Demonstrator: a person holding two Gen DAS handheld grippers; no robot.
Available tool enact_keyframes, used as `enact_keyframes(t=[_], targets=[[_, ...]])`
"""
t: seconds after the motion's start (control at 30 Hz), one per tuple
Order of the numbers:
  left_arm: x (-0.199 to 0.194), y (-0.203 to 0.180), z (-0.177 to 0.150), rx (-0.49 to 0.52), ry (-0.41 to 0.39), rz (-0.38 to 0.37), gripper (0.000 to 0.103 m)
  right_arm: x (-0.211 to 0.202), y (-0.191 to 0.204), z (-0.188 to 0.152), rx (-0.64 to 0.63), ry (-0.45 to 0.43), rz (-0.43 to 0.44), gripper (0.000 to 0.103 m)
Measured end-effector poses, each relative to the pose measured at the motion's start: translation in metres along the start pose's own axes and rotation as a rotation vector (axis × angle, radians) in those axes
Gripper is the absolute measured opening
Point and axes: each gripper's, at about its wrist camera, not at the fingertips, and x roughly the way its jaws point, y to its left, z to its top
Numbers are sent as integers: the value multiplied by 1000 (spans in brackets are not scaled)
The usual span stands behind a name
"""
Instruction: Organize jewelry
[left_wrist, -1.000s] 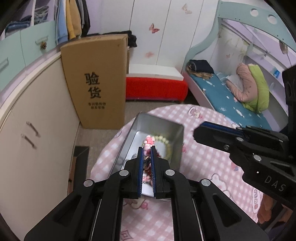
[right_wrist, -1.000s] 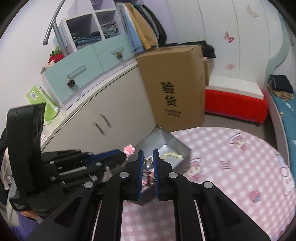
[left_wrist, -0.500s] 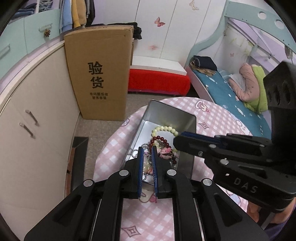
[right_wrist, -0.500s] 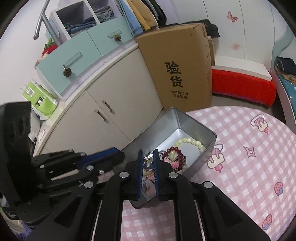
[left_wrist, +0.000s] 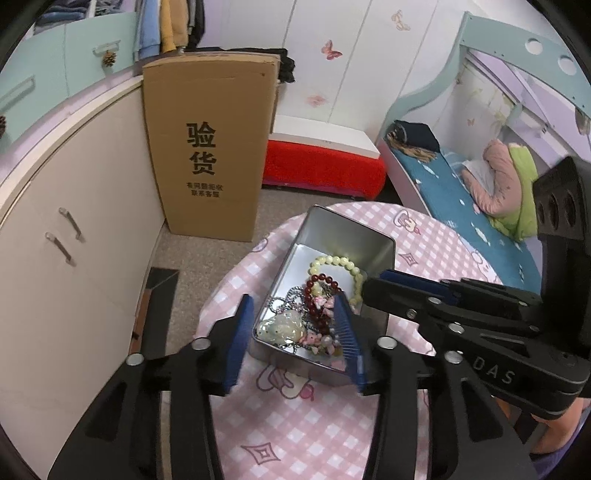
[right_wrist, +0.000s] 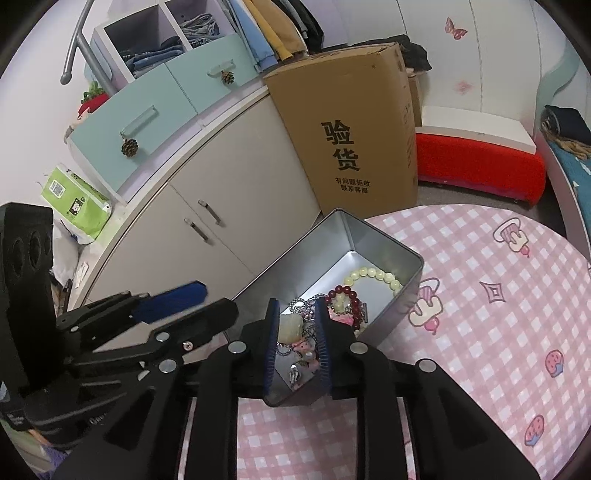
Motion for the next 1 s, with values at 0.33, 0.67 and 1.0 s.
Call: enact_keyframes(t=[0.33,0.67,1.0], targets=[[-29,-20,-9,14,-79,80,72,-42,-10,-18,-3,-64,-89,51],[-87,-84,-46,86,-218,174,80,-132,-12,-67,-69,-207,-248,68],[-140,-140,-87,142,-336,137,83,-213,0,-119,-80,-380,-332,75]])
